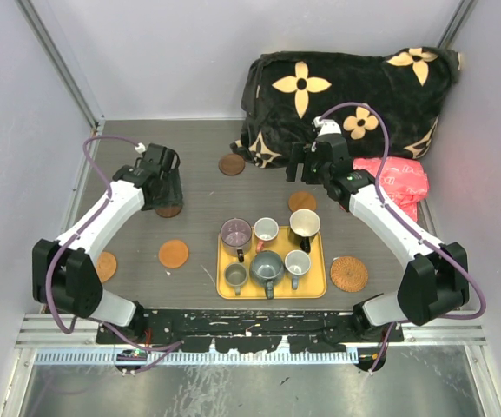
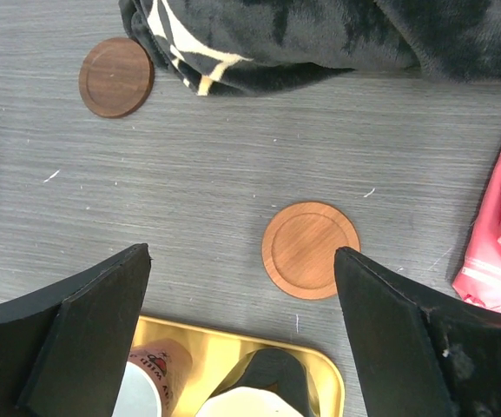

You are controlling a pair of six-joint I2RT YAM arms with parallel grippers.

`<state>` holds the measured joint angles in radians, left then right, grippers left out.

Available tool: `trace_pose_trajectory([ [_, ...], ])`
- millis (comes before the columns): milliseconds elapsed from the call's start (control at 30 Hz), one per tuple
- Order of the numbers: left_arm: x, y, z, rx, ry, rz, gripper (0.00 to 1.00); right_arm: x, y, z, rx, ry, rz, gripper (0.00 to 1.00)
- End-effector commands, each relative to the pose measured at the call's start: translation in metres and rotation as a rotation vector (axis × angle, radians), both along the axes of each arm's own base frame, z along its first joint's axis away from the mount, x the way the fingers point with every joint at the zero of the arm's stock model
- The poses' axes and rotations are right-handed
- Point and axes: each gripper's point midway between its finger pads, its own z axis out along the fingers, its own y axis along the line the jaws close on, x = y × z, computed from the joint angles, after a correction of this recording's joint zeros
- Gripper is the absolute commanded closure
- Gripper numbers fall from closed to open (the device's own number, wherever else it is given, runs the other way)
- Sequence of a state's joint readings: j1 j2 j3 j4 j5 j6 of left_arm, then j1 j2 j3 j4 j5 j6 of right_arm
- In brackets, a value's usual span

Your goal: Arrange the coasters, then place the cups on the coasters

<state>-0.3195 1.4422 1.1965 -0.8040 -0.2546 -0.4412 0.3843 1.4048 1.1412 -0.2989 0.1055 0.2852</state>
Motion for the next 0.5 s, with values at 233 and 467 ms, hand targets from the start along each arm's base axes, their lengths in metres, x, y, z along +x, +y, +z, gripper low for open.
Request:
trace_pose_trajectory([
  [233,0.069,-0.024,-0.007,-0.012,-0.053,0.036,0.42,0.000,0.007,0.021,0.040,-0.066,0.026,0.12],
  [467,0.119,-0.058,-0.011,-0.025,-0.091,-0.009,0.42,0.001,0.005,0.015,0.027,-0.041,0.017,0.15],
])
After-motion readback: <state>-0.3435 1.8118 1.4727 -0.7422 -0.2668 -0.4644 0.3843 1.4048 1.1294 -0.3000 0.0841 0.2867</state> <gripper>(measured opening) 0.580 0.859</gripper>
